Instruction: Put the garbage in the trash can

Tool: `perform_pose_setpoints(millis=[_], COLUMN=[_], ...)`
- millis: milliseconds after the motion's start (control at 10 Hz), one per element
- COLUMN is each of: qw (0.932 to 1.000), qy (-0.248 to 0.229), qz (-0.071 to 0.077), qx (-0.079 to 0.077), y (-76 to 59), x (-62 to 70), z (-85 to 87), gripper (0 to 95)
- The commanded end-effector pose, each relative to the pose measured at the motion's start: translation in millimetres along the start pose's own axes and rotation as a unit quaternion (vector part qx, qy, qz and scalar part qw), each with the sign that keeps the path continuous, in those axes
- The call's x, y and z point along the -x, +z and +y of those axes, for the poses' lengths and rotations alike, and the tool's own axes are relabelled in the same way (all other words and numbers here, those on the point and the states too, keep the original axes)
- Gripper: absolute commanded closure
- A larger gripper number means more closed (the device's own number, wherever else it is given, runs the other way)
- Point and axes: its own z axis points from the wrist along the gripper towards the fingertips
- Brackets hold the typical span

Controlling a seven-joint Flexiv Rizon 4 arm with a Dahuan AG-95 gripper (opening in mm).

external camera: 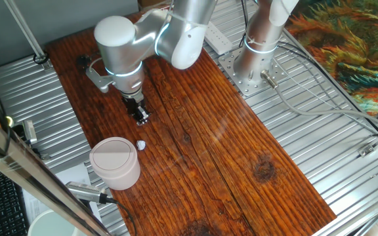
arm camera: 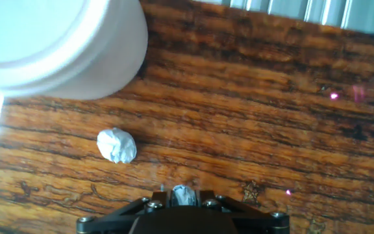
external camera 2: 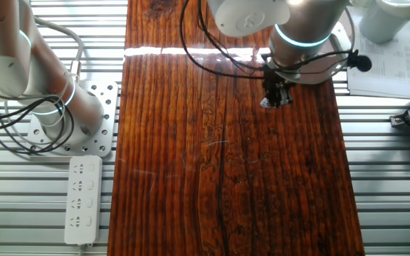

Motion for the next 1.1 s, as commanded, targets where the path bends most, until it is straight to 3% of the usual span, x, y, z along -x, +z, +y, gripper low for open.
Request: perform_pose_setpoints(millis=[100, 300, 500, 900, 1100], qw=[1.0000, 1.0000, 0.9999, 0.9991, 0.9983], qy=[0.002, 0.002, -0.008, -0.039, -0.051], qz=[0.002, 0.005, 0.013, 0.018, 0.025], qx=[0.002, 0.002, 0.003, 0.004, -0.013], y=[-14.4, -34.3, -57.9, -96.1, -96.1], x=[15.1, 32.7, 49.0, 58.9, 58.9], z=[5.9, 13.4, 10.0, -9.6, -9.6], gripper=[95.0, 95.0, 95.0, 95.0, 95.0])
